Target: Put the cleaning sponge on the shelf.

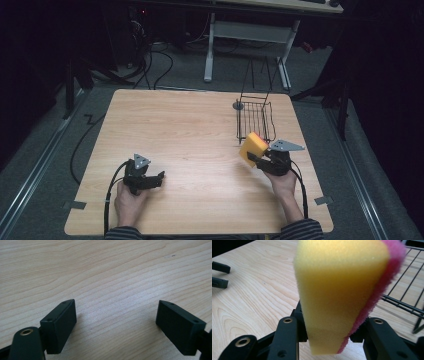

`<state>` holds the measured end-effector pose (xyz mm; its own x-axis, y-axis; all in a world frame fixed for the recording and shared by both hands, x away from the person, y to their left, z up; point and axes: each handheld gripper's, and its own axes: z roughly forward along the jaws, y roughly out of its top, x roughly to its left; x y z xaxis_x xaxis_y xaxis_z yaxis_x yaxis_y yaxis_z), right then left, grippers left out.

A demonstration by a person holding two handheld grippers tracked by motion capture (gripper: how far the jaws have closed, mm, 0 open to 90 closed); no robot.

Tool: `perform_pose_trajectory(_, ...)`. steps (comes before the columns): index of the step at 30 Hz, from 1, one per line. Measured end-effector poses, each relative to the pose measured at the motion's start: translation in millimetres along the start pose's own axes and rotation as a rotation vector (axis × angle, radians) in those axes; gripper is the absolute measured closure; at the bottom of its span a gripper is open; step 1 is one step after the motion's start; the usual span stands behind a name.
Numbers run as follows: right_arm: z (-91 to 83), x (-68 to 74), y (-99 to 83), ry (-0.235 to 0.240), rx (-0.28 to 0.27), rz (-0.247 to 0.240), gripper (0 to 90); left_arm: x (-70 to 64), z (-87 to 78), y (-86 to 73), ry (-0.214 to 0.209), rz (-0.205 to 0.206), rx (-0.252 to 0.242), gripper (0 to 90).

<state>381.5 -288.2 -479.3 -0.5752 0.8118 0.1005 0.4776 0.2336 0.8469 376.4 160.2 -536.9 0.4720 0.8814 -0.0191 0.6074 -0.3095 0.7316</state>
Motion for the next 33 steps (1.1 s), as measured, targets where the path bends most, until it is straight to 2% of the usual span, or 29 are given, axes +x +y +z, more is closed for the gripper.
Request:
perform_pose_trajectory(10, -18.2, -10.0, 10.6, -0.023, -0.031, 0.008, 61.1, 0.2, -0.1, 0.0, -0.001, 0.002, 0.002, 17.4)
perform_pose_trajectory(15, -22.6, -15.1, 13.7, -0.034, -0.034, 0.011, 61.1, 0.2, -0.1, 0.0, -0.001, 0.002, 0.002, 17.4)
perform_pose_trajectory(22, -31.0, -20.2, 21.3, -0.045, -0.066, 0.014, 61.1, 0.1, 0.0, 0.0, 0.000, 0.000, 0.000, 17.4)
perform_pose_trajectory(33, -37.5, -27.3, 30.7, -0.085, -0.086, 0.004, 61.0, 0.2, -0.1, 0.0, -0.001, 0.002, 0.001, 17.4)
